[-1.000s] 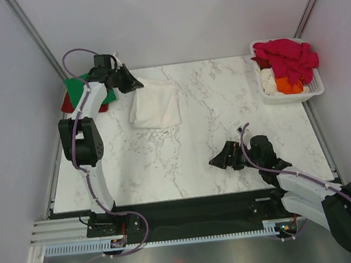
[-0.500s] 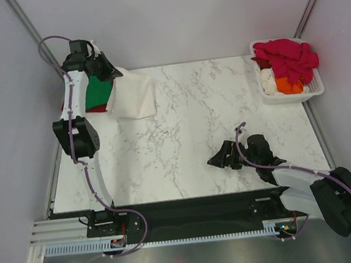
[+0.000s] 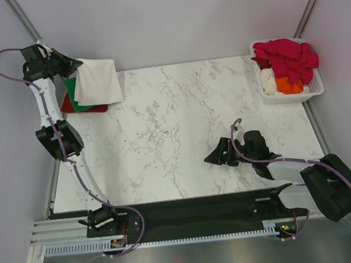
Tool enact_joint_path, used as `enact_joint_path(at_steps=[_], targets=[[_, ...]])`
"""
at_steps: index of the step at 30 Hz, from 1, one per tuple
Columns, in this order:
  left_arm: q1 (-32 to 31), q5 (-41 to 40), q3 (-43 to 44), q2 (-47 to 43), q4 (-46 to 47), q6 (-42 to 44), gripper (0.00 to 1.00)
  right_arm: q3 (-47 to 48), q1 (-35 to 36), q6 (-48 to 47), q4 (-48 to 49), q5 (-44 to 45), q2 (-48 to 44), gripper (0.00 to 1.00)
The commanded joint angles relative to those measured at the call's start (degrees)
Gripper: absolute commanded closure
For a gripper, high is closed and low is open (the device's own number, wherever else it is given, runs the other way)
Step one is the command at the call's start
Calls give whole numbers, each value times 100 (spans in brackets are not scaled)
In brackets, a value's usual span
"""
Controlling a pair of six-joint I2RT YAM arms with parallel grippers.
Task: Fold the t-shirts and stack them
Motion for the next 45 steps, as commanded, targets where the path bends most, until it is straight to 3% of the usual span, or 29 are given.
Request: enact_joint_path(at_steps=[1, 6, 31, 33, 37, 45], targets=[[38, 202, 273, 193, 902, -603, 98, 27, 13, -97, -140, 18, 155, 2], [90, 157, 186, 395, 1017, -497, 98, 62, 13, -88, -149, 18, 217, 2], [653, -2163, -7, 703, 1606, 399, 91, 141, 5, -79, -123, 27, 357, 2], [661, -2348, -95, 817, 1606, 610, 88, 133, 5, -71, -123, 27, 366, 2], [714, -2489, -210, 1185, 1623, 786, 68, 150, 5, -62, -132, 27, 384, 2], [811, -2699, -307, 1766, 1614, 848, 53, 177, 5, -53, -149, 45, 419, 2]])
